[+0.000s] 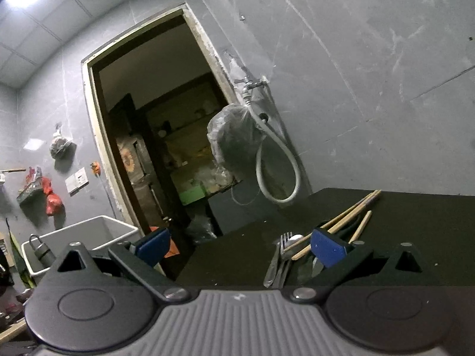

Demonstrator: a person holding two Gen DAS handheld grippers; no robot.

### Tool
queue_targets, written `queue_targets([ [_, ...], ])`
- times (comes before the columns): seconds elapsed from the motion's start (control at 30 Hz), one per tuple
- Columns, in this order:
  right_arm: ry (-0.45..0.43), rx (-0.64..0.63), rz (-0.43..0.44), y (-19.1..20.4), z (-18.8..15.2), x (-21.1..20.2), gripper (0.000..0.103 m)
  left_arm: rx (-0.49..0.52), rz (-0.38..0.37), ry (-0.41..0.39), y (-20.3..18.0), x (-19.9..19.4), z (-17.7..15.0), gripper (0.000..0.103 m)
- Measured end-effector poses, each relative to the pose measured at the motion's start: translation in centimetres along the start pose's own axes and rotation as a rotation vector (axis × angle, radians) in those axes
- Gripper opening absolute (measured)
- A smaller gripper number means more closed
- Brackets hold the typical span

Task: Organize utensils
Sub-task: 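Move the right tool back down to the utensil pile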

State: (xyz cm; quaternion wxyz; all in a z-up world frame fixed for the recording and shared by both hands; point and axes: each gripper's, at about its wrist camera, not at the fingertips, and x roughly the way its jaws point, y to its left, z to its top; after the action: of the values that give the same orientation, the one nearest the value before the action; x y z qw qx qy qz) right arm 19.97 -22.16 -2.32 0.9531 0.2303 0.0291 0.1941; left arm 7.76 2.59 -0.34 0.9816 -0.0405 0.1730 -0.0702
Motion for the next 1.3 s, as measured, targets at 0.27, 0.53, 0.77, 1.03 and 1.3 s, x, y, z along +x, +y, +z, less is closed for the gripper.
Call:
queue_targets([
  [0.27,0.096,-0.02,0.01,0.4,-0.2,1.1,0.103,0.001,0.0,0.001,-0.1,0.2,0.2,0.077],
  [0.53,0.192,-0.034,0.024,1.0,-0.2,2.3,0.103,-0.011,-0.021,-0.002,0.7,0.1,0.1,0.077],
  [0.77,0.362,-0.08,-0.007,0.1,1.6,4.7,0.103,-0.019,-0.019,-0.004,0.9,0.2,-0.3,0.077],
  [1.03,0.453,-0.099,-0.133,-1.3,5.1,8.4,0.103,-0.029,-0.029,-0.008,1.2,0.1,-0.6,0.078],
  [1.3,0.524,0.209,-0.05,-3.5,7.3,16.2,0.103,-0.036,-0.024,-0.006,1.5,0.0,-0.5,0.078],
])
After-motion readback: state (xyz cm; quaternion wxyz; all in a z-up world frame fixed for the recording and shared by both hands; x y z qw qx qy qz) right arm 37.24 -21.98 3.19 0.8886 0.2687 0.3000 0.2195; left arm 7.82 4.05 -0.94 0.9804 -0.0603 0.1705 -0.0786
